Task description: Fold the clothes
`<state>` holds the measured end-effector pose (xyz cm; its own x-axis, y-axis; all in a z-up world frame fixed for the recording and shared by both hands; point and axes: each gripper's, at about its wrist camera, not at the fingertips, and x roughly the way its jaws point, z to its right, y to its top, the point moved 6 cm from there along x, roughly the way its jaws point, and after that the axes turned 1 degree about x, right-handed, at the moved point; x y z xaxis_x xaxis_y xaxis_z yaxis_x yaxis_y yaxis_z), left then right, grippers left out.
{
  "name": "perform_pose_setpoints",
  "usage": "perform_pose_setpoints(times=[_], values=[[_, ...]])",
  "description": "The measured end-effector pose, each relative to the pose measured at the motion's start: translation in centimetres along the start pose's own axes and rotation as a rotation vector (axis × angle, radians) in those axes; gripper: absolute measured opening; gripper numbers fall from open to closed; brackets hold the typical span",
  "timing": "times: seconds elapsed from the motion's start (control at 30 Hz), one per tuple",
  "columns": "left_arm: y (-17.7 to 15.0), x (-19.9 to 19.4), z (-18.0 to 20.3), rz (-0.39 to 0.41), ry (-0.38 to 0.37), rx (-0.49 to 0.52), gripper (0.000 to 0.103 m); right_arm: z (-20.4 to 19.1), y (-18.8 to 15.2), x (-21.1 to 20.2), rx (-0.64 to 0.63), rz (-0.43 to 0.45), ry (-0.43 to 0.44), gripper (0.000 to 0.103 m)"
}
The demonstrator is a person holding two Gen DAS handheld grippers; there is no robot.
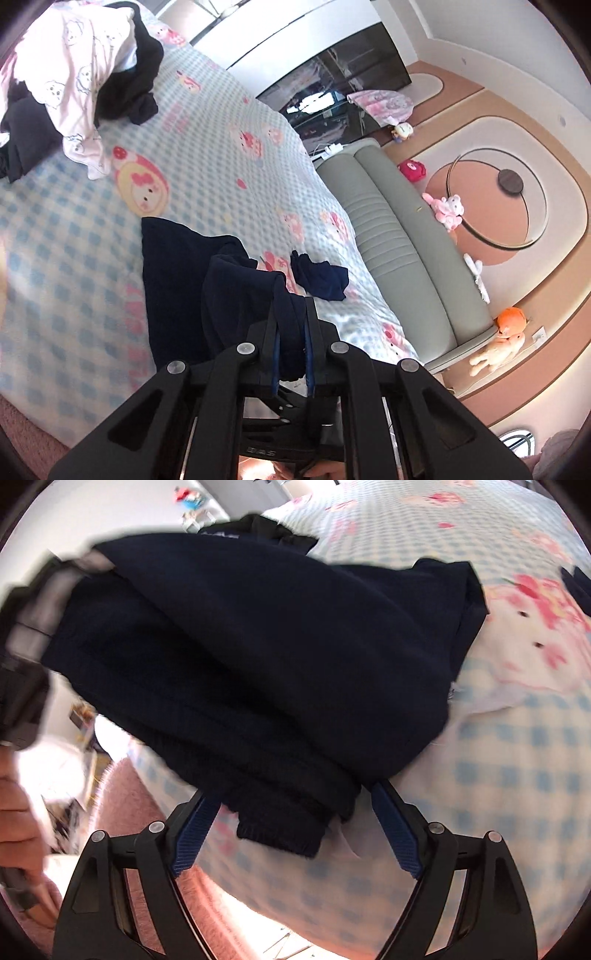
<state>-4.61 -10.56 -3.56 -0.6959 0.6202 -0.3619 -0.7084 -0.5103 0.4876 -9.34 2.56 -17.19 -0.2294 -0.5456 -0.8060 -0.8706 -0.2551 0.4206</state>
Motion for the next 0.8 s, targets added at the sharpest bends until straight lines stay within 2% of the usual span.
perform_pose_setpoints(times=[0.07, 0.1, 0.2, 0.23, 0.33, 0.43, 0.57, 0.63, 0.67, 0.77, 0.8], values=[[0.3, -0.3, -0.1, 0.032, -0.010, -0.014, 0.010, 0.0, -0.6, 2.3, -0.028, -0.046, -0.080, 0.078], [0.4, -0.6, -0.1, 0.044, -0.008, -0.014, 0.010, 0.0, -0.8, 2.3, -0.028, -0.031, -0.095, 0.070], [0.1, -0.5, -0.2, 0.039, -0.004, -0.008, 0.010, 0.5, -0.9, 0.5, -0.026, 0.021, -0.095, 0.022], [-0.1, -0.2, -0.3, 0.026, -0.004, -0.007, 0.010, 1.1, -0.4, -0.5, -0.019, 0.049, -0.111, 0.011], [-0.9, 1.8, 0.5, -0.030, -0.038, -0.014, 0.010, 3.0, 1.3, -4.5, -0.009, 0.163, -0.203, 0.008], [-1.4, 3.0, 3.7, -0.063, -0.128, 0.036, 0.010, 4.8, 3.0, -10.5, 0.057, 0.296, -0.228, 0.007], [-1.2, 2.9, 8.6, -0.055, -0.263, 0.090, 0.010, 5.7, 3.8, -20.0, 0.079, 0.482, -0.269, 0.007], [-1.2, 3.6, 9.1, -0.069, -0.279, 0.067, 0.010, 6.0, 3.7, -23.6, 0.076, 0.542, -0.282, 0.007], [-1.4, 4.6, 8.6, -0.093, -0.250, 0.057, 0.010, 6.8, 3.7, -23.2, 0.079, 0.516, -0.296, 0.007], [-2.7, 10.5, 4.8, -0.234, -0.046, 0.014, 0.010, 9.4, 3.6, -21.8, 0.090, 0.437, -0.339, 0.007], [-2.8, 12.5, 3.7, -0.276, 0.002, 0.012, 0.010, 10.2, 3.5, -21.4, 0.093, 0.411, -0.353, 0.007]])
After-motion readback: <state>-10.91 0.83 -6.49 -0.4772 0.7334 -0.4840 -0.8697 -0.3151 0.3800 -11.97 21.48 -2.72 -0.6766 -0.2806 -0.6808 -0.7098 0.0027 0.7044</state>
